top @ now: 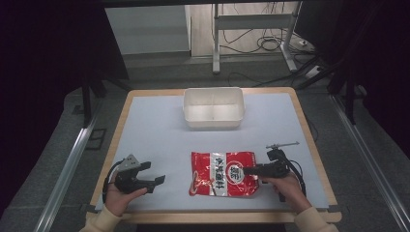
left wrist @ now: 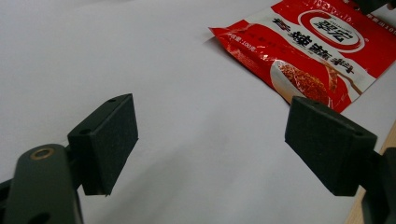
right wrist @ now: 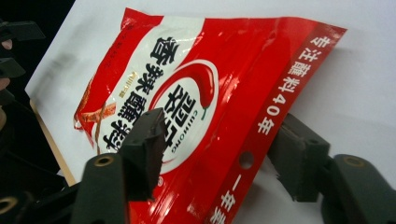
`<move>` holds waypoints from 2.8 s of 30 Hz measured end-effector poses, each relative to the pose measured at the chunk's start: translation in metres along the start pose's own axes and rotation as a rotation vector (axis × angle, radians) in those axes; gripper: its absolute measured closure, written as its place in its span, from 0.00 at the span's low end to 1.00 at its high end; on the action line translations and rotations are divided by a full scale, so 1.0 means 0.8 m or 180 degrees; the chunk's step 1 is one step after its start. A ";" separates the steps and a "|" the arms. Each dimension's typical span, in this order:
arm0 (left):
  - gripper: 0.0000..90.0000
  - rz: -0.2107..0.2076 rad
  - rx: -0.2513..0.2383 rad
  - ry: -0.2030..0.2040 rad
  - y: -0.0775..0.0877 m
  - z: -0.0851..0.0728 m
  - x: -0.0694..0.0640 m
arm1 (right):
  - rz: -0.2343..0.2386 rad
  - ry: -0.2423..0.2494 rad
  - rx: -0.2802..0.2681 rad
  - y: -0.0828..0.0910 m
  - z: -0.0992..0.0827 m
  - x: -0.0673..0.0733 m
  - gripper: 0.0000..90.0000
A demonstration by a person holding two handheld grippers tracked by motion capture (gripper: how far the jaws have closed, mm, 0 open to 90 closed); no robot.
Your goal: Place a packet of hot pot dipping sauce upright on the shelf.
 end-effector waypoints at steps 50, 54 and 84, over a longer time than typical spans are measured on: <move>0.19 0.0003 -0.0023 -0.0005 0.000 0.000 -0.001 | -0.0096 0.1239 -0.0170 0.068 0.124 0.119 0.99; 0.19 0.0003 -0.0026 -0.0007 0.000 0.000 -0.001 | -0.0145 0.1428 -0.0179 0.082 0.140 0.140 0.99; 0.19 -0.0011 -0.0033 -0.0002 0.000 0.000 0.001 | -0.0345 0.1648 -0.0305 0.106 0.226 0.160 0.99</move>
Point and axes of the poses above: each handheld gripper's, and its own axes: y roughly backward along the jaws, z roughly out of its top, x roughly to its left, the point moved 9 cm from there along -y, roughly forward along the jaws, and after that the axes turned 11 degrees about -z, right-handed, at the moved point
